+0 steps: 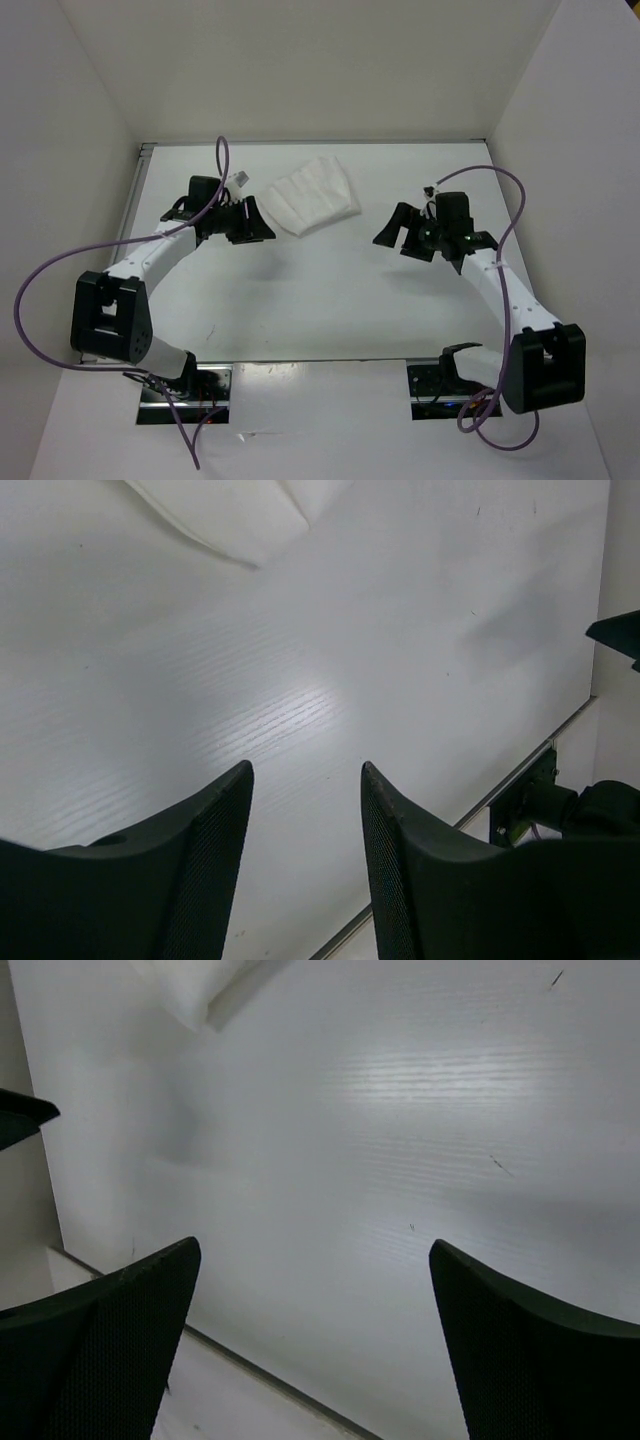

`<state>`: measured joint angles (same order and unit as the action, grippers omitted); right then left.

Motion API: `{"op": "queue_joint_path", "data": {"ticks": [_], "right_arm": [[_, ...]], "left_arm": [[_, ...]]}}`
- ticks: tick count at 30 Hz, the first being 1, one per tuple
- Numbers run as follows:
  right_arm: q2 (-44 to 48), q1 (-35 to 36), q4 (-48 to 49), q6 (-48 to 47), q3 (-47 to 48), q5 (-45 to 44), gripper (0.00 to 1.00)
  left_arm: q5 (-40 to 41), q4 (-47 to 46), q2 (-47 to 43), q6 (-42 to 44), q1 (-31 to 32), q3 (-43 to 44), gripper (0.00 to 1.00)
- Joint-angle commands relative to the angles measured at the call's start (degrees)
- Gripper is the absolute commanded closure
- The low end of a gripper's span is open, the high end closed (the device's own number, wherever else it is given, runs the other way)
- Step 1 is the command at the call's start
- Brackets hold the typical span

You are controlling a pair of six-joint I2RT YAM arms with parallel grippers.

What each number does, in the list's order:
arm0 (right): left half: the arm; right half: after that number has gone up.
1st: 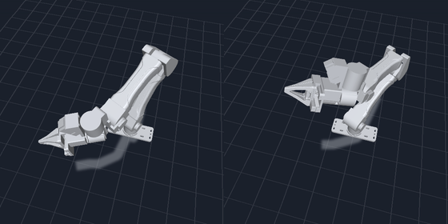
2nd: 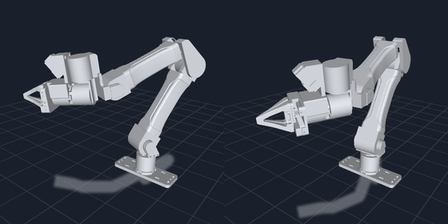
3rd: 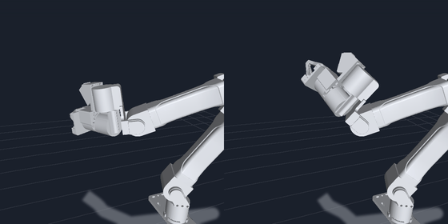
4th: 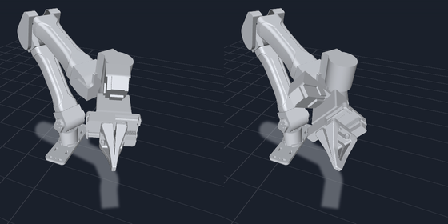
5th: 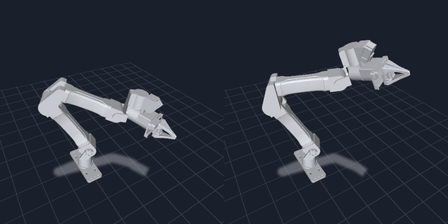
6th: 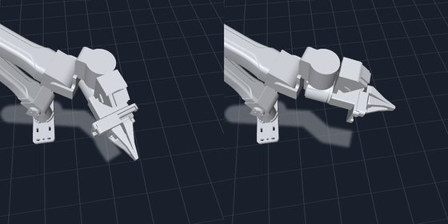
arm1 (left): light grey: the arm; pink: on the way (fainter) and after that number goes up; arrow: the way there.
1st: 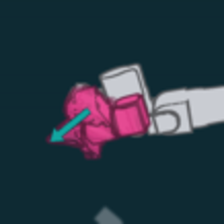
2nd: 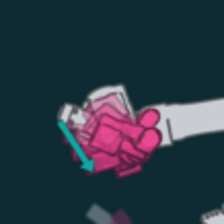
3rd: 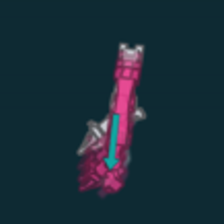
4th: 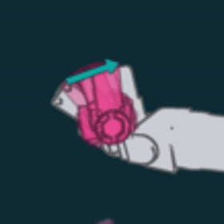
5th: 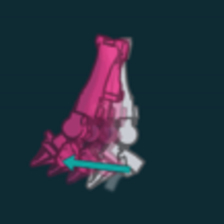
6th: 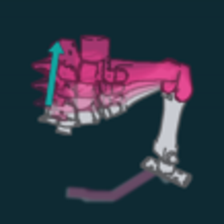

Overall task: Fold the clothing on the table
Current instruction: Fold the skirt

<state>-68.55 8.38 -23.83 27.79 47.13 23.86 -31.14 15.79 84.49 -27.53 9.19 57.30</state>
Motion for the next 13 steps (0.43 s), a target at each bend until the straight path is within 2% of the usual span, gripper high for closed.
{"op": "queue_joint_path", "data": {"ticks": [1,9,10,12,13], "right_arm": [[4.7,0.2,5.5,2.4,-0.6,-5.6,0.00],[9.0,0.2,6.1,4.2,-2.2,-6.2,0.02],[9.5,0.2,6.7,4.9,-2.2,-6.2,0.24],[11.1,-0.4,8.7,6.4,-3.4,-6.7,0.58],[11.8,-0.4,9.4,7.0,-4.6,-7.2,0.87]], "left_arm": [[-1.5,-2.6,0.8,-1.2,0.0,-0.4,0.45],[-2.0,-3.2,-1.1,-1.7,0.0,-1.6,0.45],[-2.0,-3.2,-1.9,-1.7,0.0,-2.1,0.45],[-2.5,-3.2,-2.5,-1.7,0.0,-2.1,0.44],[-2.5,-3.9,-2.5,-1.7,0.0,-2.1,0.44]]}}
